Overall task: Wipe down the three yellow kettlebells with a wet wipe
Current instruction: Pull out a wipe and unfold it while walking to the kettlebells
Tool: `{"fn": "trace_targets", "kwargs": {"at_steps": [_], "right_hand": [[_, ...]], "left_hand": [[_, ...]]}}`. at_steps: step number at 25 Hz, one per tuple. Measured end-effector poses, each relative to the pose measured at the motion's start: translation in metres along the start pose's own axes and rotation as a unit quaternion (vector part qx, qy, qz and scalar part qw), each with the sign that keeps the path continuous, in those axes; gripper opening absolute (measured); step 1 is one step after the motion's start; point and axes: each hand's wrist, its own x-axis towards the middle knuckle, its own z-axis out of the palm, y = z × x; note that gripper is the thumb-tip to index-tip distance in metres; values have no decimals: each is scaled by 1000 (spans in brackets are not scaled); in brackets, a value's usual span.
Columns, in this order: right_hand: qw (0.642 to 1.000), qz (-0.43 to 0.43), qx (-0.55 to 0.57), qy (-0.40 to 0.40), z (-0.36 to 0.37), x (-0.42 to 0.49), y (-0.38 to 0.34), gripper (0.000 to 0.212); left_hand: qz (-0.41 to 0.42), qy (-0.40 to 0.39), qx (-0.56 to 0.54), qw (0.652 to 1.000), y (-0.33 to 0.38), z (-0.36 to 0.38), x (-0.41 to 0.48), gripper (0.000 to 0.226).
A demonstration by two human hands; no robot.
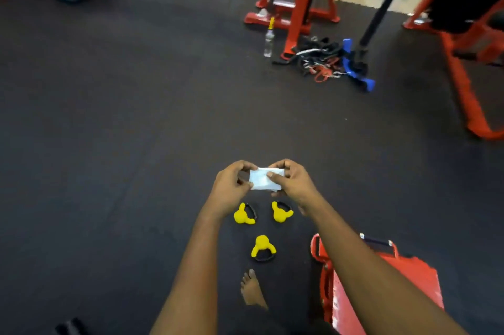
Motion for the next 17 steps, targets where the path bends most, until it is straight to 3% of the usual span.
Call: {"fn": "trace_targets", "kwargs": {"at_steps": [7,11,17], "right_hand": [[978,29,-105,-179,32,45,38,12],[948,53,-141,-279,64,80,99,13],[938,68,-156,-301,81,139,247,11]], "left_hand": [[-105,137,-59,983,-61,17,-33,50],[-194,253,-76,945,-120,61,-50,55],[-284,341,-102,890,-259,154,-43,39]]}}
